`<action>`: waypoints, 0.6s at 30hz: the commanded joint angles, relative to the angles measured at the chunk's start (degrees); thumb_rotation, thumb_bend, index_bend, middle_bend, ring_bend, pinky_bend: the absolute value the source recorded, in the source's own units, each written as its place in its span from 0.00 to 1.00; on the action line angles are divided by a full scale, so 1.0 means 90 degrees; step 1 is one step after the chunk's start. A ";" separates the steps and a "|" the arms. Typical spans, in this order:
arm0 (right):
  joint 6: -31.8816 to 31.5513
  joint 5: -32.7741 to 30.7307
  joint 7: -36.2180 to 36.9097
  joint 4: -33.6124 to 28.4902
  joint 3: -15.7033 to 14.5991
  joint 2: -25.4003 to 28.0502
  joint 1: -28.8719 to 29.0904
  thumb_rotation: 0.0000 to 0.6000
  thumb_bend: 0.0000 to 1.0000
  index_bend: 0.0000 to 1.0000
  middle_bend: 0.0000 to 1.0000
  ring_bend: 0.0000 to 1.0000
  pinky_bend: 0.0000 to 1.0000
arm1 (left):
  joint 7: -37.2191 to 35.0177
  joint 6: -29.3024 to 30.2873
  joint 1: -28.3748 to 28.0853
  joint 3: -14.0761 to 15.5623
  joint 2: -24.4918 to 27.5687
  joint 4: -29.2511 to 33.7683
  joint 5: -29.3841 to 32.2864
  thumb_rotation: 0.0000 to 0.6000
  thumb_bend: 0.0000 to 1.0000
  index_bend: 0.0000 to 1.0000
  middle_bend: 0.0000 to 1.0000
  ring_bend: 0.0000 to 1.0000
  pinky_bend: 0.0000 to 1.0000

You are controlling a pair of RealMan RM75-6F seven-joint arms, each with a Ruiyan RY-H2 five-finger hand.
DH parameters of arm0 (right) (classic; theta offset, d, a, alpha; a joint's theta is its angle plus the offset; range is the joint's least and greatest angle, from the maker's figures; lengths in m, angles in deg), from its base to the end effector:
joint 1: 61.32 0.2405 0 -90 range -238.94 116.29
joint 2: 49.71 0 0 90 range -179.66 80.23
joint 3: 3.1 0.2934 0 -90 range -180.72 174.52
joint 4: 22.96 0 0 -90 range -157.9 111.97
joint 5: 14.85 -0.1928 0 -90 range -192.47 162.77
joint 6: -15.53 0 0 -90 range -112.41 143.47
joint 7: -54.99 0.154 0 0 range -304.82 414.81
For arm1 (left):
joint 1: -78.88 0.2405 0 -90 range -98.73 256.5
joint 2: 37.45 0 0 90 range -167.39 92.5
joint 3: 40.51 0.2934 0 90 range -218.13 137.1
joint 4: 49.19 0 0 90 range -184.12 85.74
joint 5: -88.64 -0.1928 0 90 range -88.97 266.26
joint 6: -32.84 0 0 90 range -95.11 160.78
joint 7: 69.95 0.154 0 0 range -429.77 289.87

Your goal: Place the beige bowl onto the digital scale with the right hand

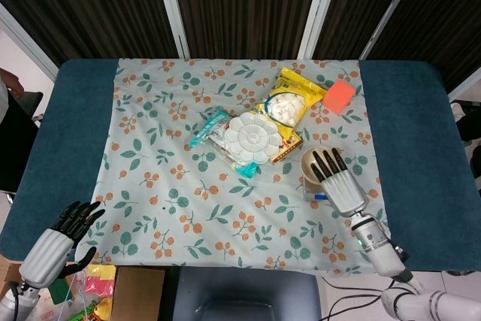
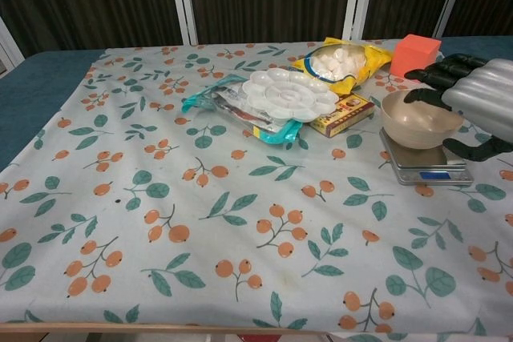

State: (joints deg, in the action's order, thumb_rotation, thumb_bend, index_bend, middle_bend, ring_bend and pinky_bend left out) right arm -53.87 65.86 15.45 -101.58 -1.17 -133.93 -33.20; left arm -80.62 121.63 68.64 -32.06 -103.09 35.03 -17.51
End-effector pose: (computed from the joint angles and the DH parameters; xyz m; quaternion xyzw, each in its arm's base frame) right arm -0.2701 -0.3146 0.0458 0.7820 -0.1367 0.2409 0.5584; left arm -0.3106 0.1750 0.1526 -0.7192 -0.3546 -0.4357 0.4089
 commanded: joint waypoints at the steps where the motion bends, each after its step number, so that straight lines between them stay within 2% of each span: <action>1: -0.0760 0.0458 0.0758 -0.0523 -0.0138 0.0422 -0.0419 1.00 0.40 0.16 0.05 0.00 0.02 | 0.0018 -0.0001 0.0000 -0.0005 -0.0004 0.0008 0.0002 1.00 0.44 0.00 0.00 0.03 0.06; 5: -0.2112 0.0841 0.1130 -0.1046 -0.0383 0.0678 -0.1267 1.00 0.36 0.05 0.00 0.00 0.01 | 0.0053 0.0041 0.0013 -0.0012 -0.0018 0.0012 -0.0019 1.00 0.44 0.00 0.00 0.03 0.06; 8: -0.2935 0.1000 0.1443 -0.1494 -0.0843 0.0911 -0.2076 1.00 0.36 0.00 0.00 0.00 0.00 | 0.0068 0.0081 0.0031 -0.0029 -0.0031 0.0001 -0.0011 1.00 0.44 0.00 0.00 0.03 0.06; 10: -0.3369 0.1233 0.1789 -0.1457 -0.1127 0.0992 -0.2505 1.00 0.35 0.00 0.00 0.00 0.00 | 0.0087 0.0078 0.0040 -0.0043 -0.0037 -0.0002 0.0023 1.00 0.44 0.00 0.00 0.03 0.06; 13: -0.3451 0.1481 0.1932 -0.1271 -0.1367 0.1090 -0.2746 1.00 0.35 0.00 0.00 0.00 0.00 | 0.0101 0.0102 0.0041 -0.0075 -0.0045 0.0008 0.0041 1.00 0.44 0.00 0.00 0.03 0.06; 18: -0.3349 0.1362 0.2076 -0.1298 -0.1157 0.1156 -0.2822 1.00 0.35 0.00 0.00 0.00 0.00 | 0.0130 0.0177 0.0077 -0.0051 -0.0057 -0.0003 -0.0026 1.00 0.44 0.00 0.00 0.03 0.06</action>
State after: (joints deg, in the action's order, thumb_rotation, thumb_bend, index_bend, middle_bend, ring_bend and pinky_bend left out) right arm -84.37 78.87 33.56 -113.00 -12.62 -124.13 -58.03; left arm -79.46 123.17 69.30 -32.56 -103.59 35.03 -17.70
